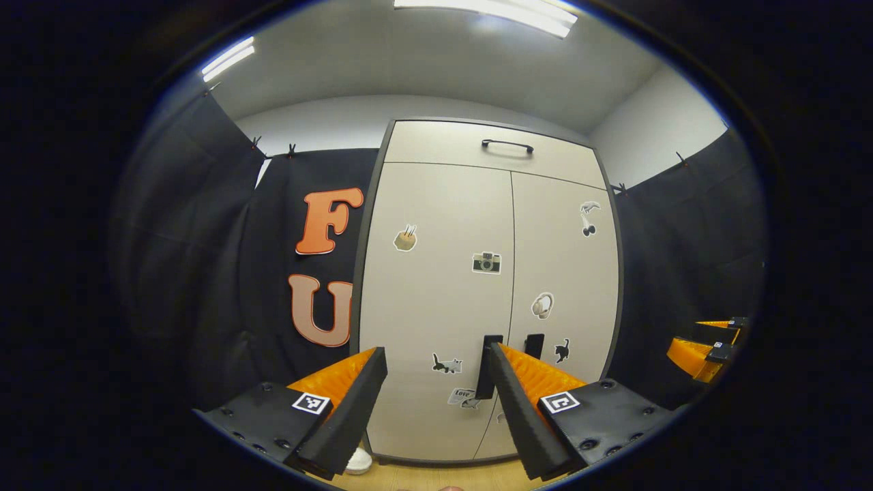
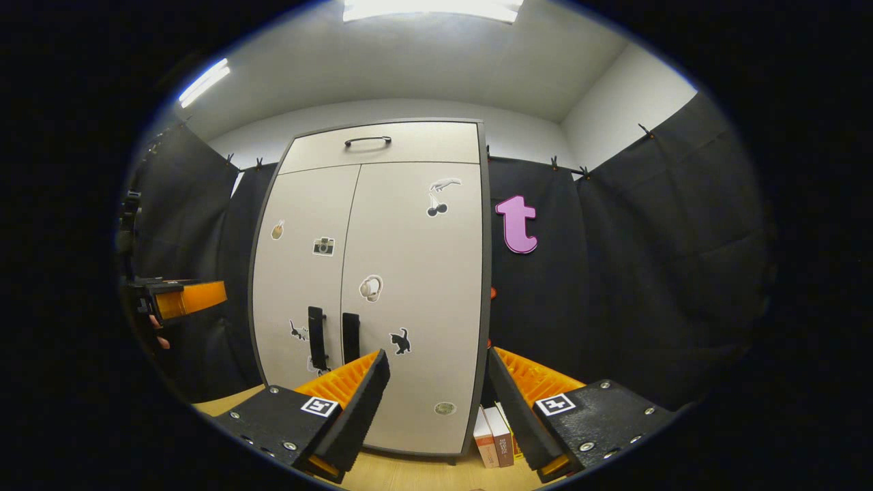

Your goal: Open the right door of the double-door shoe cabinet with the right hand, and open the left door with the left hand.

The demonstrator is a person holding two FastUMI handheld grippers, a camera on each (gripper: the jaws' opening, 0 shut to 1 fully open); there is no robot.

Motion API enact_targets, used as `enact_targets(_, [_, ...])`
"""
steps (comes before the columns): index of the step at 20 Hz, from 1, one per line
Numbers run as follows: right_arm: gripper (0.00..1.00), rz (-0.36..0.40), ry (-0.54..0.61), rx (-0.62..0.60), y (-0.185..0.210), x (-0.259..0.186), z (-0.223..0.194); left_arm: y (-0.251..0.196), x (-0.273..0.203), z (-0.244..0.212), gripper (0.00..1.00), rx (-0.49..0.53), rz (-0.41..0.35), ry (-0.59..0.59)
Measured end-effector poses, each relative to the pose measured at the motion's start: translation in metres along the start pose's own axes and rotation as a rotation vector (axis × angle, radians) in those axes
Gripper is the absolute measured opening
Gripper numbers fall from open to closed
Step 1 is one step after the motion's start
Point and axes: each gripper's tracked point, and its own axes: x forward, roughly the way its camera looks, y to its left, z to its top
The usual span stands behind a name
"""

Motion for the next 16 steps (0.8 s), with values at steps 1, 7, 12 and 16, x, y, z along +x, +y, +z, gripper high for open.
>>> enact_targets(1, [0.89, 0.002, 0.006, 0.005, 0.003, 0.004, -0.002, 0.004, 0.000, 0.000, 0.96, 0.004, 0.006, -0.001])
enact_targets(7, [0.89, 0.042, 0.041, 0.006, 0.032, 0.037, -0.019, 0.035, -0.003, -0.001, 0.95, 0.042, 0.054, -0.006])
enact_targets(12, [0.89, 0.108, 0.077, 0.006, 0.078, 0.079, -0.037, 0.077, -0.009, -0.007, 0.96, 0.062, 0.124, 0.003])
enact_targets(16, [0.89, 0.144, 0.116, -0.002, 0.111, 0.116, -0.052, 0.108, -0.014, -0.009, 0.96, 0.083, 0.174, 0.004])
